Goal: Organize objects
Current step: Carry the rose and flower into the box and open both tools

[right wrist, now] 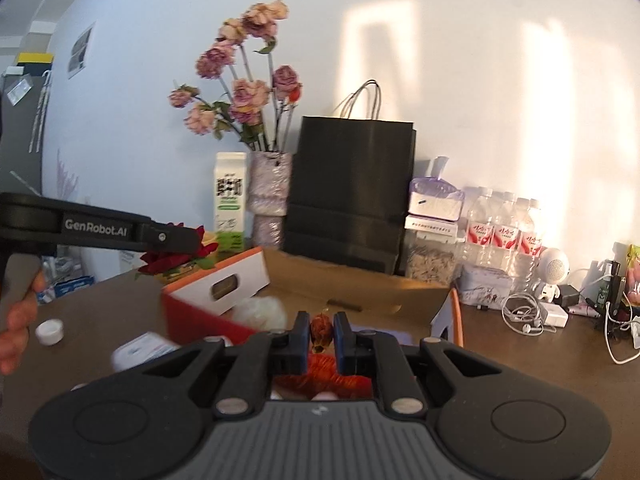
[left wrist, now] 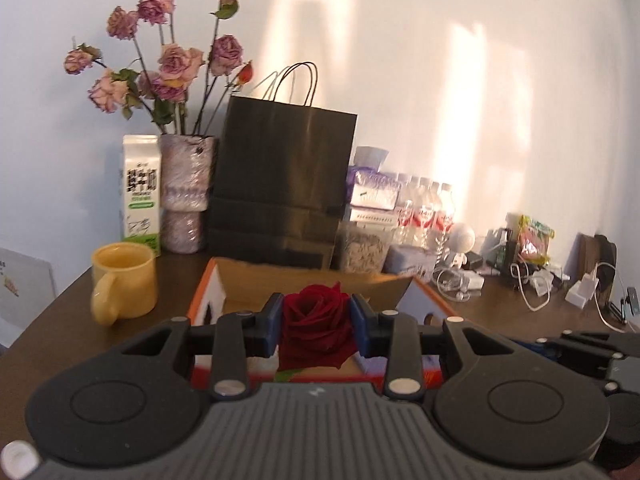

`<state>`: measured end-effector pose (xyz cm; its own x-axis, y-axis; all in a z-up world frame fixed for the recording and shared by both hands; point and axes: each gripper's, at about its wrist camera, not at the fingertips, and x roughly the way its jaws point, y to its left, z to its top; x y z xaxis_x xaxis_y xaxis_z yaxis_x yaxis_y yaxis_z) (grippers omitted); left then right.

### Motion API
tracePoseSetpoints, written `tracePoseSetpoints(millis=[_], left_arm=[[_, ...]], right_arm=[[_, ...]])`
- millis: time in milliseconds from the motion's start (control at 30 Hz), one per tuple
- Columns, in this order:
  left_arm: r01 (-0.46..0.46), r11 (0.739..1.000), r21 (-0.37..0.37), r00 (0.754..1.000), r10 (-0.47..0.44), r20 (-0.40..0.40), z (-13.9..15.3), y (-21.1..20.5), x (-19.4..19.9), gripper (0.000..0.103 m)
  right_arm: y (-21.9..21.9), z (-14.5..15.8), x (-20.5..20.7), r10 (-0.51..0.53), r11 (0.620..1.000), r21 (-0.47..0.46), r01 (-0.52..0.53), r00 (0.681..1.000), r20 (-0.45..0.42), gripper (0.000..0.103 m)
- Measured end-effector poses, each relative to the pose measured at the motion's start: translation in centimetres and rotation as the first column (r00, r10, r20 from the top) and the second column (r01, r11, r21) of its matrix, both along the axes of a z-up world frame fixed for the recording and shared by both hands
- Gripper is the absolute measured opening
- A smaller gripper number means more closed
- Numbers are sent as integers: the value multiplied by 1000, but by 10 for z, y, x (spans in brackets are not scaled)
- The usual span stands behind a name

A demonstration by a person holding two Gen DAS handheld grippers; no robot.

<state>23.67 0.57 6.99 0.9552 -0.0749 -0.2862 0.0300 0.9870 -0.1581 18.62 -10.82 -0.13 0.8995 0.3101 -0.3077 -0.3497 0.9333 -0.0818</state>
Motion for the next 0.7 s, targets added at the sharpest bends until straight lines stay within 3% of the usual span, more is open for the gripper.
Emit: tracePoseSetpoints(millis=[233, 433, 700], left_arm=[[-20, 1000, -24, 1000, 20, -3, -4, -16, 47, 36], [-43, 999, -2, 999, 43, -18, -13, -21, 81, 35], [-44, 999, 17, 990, 46, -137, -45, -15, 111, 34]], right_arm=[[4, -1, 57, -15, 1000, 24, 15, 1000, -5, 11], [14, -5, 103, -10, 1000, 7, 10, 1000, -27, 11], [7, -34, 137, -23, 999, 20, 26, 991, -129, 11]])
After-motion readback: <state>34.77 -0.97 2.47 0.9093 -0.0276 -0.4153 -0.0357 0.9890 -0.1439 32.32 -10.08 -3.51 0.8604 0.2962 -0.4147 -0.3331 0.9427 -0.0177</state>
